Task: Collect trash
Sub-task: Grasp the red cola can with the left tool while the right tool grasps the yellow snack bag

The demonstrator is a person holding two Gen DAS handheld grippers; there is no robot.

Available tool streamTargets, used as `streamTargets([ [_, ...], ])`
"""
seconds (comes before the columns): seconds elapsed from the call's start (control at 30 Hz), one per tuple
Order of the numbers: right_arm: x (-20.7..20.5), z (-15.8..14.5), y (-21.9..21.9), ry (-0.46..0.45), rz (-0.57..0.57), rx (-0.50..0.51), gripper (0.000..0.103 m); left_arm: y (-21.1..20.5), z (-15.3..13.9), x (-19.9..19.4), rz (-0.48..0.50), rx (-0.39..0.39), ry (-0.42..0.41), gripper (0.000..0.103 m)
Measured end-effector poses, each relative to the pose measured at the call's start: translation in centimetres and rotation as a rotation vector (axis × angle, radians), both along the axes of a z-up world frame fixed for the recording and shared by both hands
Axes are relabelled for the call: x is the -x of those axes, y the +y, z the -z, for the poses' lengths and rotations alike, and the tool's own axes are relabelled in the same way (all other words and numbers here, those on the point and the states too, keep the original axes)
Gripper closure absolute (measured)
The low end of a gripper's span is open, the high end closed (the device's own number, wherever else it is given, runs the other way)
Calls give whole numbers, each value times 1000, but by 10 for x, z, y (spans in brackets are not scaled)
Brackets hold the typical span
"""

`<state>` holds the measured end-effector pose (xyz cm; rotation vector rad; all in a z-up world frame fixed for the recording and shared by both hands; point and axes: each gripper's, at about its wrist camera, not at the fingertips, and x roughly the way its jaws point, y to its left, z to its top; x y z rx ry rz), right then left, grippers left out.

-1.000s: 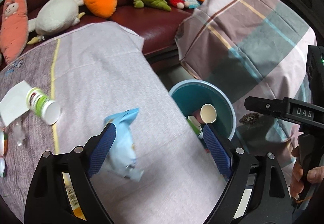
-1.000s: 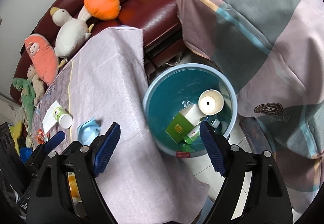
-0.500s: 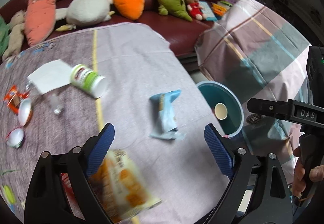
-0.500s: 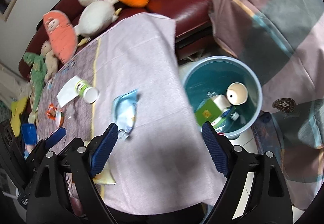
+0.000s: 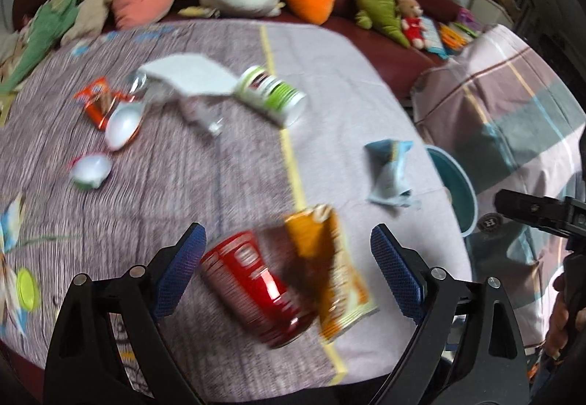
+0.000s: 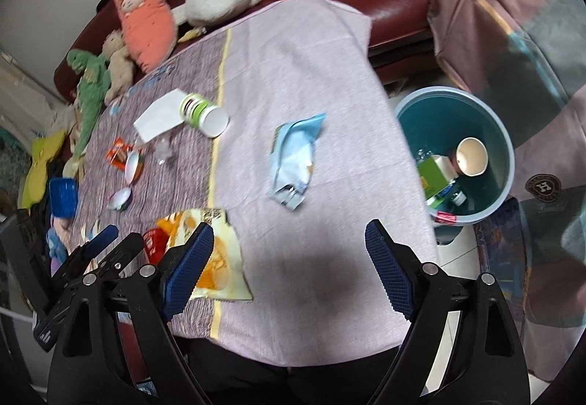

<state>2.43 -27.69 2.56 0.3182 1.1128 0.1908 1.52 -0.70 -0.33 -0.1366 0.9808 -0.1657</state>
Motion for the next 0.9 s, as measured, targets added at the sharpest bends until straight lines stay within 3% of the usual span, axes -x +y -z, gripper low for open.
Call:
streamTargets([
  [0.3,-2,18,10,40,-23,-14,22,15,42,-2,-69,24,118,11],
  [0.57,-7,31,24,76,-55,-11,22,19,70,0,-73,55,182,12],
  [0.63,-8,31,30,80,-66,-5,22,24,72,2,-64,82,173,21],
  [0.67,-9,31,34,82,-72,-1,22,25,70,4,-54,86,161,38],
  [0.7,-9,32,37,84,-78,1,22,26,67,5,-50,72,149,42],
  [0.77,-11,33,44,91,-91,9,22,29,61,6,-47,40,118,46],
  [0.9,-14,40,64,109,-127,28,22,50,59,5,-60,47,101,48],
])
